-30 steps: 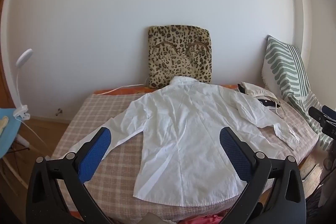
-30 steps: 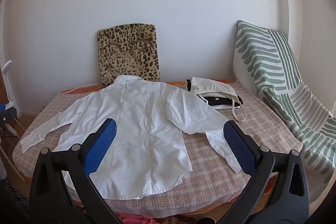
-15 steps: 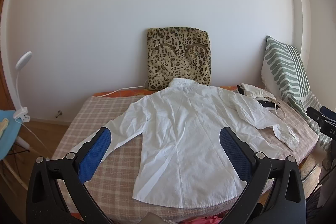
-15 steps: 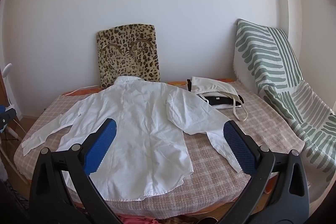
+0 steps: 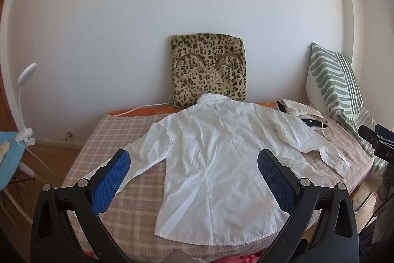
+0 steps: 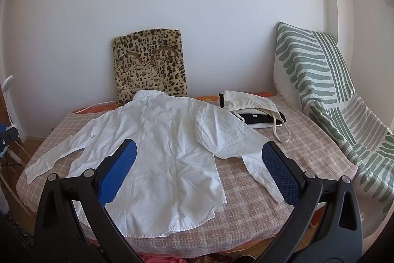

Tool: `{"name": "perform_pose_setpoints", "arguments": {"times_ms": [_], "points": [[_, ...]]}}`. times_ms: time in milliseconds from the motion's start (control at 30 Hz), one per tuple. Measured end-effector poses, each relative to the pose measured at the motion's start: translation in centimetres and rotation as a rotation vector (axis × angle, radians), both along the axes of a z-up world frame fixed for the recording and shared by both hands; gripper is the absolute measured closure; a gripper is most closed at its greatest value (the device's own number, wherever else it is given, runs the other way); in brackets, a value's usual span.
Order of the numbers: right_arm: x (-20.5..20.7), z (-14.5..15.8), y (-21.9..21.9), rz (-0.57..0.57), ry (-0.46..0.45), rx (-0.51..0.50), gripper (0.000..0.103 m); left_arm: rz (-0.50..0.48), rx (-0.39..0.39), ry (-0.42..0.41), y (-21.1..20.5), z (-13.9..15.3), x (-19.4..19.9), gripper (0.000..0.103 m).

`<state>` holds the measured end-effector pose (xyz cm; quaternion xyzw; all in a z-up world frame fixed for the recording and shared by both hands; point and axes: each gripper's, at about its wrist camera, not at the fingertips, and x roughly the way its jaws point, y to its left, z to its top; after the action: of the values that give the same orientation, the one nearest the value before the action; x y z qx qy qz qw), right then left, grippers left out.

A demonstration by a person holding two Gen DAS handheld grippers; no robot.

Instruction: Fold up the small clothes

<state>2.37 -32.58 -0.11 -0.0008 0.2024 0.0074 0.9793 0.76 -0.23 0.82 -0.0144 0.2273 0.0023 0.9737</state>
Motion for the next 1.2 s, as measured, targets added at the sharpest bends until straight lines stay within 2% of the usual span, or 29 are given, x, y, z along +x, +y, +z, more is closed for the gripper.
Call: {"name": "perform_pose_setpoints", "arguments": {"times_ms": [1200], "points": [[0.12, -0.16, -0.06, -0.003, 0.000, 0.008, 0.000, -0.005, 0.005, -0.007, -0.60, 0.35, 0.00, 0.000]]}}
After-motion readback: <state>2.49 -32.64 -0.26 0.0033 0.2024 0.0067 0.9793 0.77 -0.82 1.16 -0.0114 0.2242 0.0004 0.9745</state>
